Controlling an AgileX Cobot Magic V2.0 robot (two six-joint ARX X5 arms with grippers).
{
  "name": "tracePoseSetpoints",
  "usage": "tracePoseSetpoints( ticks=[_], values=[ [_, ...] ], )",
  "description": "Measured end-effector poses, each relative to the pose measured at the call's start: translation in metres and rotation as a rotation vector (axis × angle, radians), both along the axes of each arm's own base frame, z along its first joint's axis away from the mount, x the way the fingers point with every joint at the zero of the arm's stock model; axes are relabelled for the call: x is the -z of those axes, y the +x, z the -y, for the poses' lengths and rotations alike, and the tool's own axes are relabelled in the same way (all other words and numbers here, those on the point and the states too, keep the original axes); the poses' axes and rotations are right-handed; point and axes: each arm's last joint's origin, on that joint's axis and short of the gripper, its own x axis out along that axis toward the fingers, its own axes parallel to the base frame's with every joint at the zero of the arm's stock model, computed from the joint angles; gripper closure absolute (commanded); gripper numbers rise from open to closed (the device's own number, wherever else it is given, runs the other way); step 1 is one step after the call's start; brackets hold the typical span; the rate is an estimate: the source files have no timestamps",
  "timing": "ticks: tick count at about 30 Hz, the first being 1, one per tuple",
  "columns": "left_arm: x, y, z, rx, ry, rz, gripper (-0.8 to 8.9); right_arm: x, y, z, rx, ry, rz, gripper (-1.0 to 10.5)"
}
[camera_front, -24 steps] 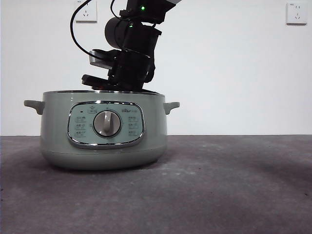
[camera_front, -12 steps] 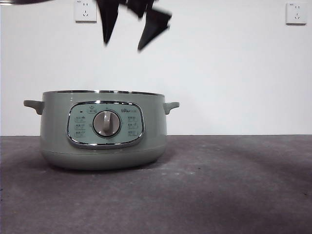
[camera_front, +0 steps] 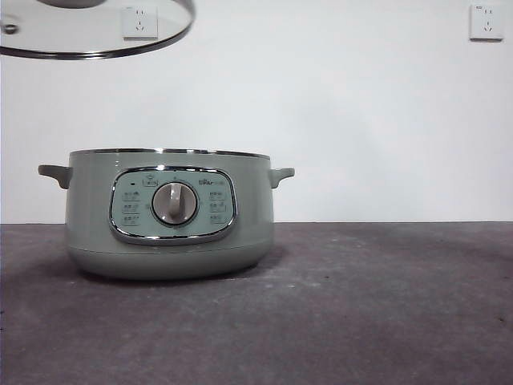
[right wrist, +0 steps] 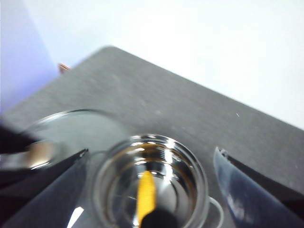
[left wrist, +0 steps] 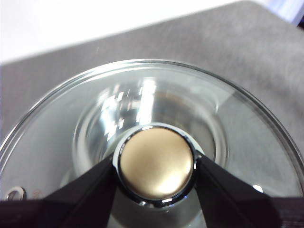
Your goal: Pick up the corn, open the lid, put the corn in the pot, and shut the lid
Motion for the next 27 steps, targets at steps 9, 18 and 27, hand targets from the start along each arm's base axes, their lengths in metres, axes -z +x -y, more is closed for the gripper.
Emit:
tracePoseSetpoints(
  ticks=[9,18,27],
  values=[
    [0.017,0.062,0.033,0.055,0.046,-0.051,8.22,-0.026,-0.084,0.051,-0.100,0.007,-0.001,5.1],
    [0.049,0.100,0.052,0.066,0.074,-0.073,8.22,0.002,-0.139,0.109,-0.091,-0.025,-0.090,5.1],
    [0.075,0.118,0.070,0.082,0.105,-0.118,8.22,0.041,-0.172,0.149,0.017,-0.028,-0.156,5.1]
  ],
)
